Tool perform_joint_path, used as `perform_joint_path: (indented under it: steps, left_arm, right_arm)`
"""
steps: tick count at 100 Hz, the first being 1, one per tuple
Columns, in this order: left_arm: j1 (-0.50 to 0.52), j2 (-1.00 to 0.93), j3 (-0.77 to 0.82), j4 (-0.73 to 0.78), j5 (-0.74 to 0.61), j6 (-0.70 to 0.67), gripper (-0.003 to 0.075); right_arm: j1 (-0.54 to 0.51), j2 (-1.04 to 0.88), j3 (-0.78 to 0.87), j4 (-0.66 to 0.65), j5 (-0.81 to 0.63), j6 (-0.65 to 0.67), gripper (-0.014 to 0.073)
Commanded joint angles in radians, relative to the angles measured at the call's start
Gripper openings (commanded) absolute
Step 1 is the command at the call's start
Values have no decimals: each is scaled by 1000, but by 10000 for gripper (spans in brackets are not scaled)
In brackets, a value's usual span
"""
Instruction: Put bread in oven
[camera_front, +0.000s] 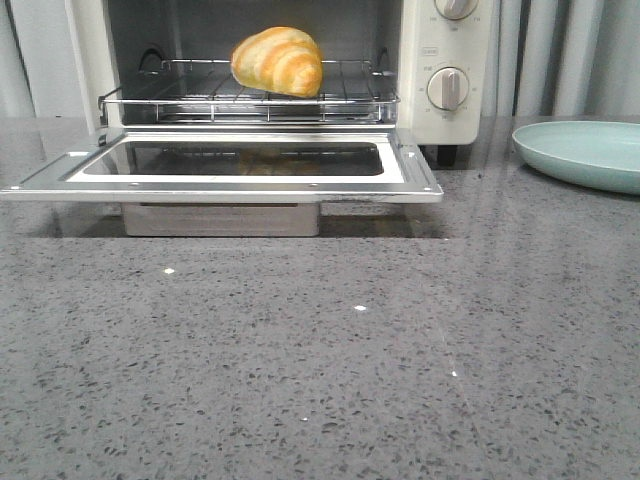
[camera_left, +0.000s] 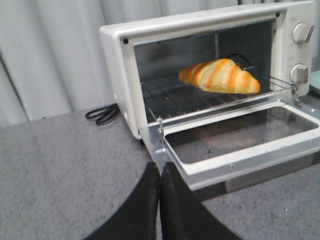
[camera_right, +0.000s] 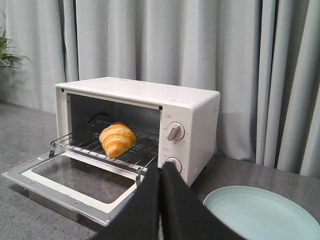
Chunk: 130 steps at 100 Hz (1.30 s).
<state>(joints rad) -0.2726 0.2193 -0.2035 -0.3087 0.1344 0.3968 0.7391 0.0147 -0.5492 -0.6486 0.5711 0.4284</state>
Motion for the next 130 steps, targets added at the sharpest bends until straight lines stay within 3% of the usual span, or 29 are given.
perform_joint_path:
  steps: [1, 17, 41, 130]
  left_arm:
    - [37, -37, 45, 29, -69, -112, -21]
    - [107, -117, 176, 87, -48, -263, -21]
    - [145, -251, 227, 136, 130, -268, -21]
    - [153, -249, 227, 136, 125, -268, -22]
  right_arm:
    - [-6, 24, -19, -33, -65, 6, -68]
    - [-6, 24, -19, -33, -65, 6, -68]
    - [-6, 24, -19, -33, -65, 6, -68]
    - [-6, 24, -19, -33, -65, 6, -67]
